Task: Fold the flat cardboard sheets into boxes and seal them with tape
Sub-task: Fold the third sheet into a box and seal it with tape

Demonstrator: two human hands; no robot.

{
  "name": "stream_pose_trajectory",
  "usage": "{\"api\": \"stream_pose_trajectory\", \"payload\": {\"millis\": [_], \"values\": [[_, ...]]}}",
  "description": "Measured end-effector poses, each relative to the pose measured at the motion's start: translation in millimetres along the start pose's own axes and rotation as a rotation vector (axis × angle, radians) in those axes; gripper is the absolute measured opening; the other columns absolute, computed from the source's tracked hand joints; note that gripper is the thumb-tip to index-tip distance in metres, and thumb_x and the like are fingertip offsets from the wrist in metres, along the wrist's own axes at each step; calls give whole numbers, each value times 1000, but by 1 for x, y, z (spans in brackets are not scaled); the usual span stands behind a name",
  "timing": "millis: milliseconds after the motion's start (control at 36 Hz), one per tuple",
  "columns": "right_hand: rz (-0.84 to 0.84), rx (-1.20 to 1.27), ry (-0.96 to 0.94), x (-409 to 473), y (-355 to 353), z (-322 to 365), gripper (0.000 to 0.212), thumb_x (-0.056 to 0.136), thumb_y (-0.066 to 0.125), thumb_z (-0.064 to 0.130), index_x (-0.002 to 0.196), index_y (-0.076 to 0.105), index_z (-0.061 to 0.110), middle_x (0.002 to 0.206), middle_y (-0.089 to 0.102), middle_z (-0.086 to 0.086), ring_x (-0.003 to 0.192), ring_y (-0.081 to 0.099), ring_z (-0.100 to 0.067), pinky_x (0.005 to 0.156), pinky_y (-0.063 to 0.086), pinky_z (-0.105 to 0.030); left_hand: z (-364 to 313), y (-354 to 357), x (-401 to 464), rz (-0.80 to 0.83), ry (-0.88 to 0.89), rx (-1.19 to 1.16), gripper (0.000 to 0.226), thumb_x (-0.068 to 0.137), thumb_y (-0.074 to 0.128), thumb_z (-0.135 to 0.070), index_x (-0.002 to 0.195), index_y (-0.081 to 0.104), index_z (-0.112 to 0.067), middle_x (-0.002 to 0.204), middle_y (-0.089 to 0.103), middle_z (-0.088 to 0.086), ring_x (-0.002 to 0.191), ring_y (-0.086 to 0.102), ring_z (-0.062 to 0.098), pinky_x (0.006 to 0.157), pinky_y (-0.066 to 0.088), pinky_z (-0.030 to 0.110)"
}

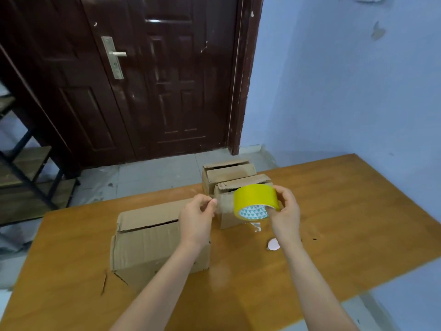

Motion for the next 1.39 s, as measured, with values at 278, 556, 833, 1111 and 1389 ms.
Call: {"api": "stream_pose_trajectory", "payload": {"millis": [278,556,833,1111,1389], "values": [[62,-261,305,-15,-1,-89,29,74,69,0,94,59,19,93,63,-5,88,58,-23,71,44,-33,16,-40,1,-126,-50,126,5,92,58,-25,92,61,-21,81,59,-12,79,56,4,67,41,14],[216,-498,806,-75,11,-196,25,81,69,16,99,67,-1,95,67,-23,90,63,-38,72,49,-37,80,-140,4,-448,-194,430,32,93,56,-33,112,62,-7,115,61,11,114,47,30,92,41,43],[256,-831,849,-74,31,-160,44,90,54,32,118,57,-2,130,38,-20,122,33,-37,98,36,-40,124,-146,0,-240,-529,134,66,92,47,-52,143,36,-12,145,40,10,130,40,31,101,37,45],[502,9,806,-33,137,-51,66,93,26,62,140,41,18,142,45,-3,131,40,-26,104,35,-39,131,-138,8,-61,-575,12,50,98,34,-48,120,56,-9,114,59,12,101,55,30,88,47,44],[496,24,471,-24,160,-32,48,96,37,49,135,38,20,135,45,-1,123,44,-20,97,42,-33,112,-158,12,-141,-174,-20,36,99,43,-25,134,44,-18,129,50,-3,113,47,13,83,40,27]]}}
Point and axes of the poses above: each hand's wrist, its own x-axis towards the middle knuckle, its own y-axis out of the palm, z = x × y, the point moved 3 cm from there along x, towards the middle knuckle
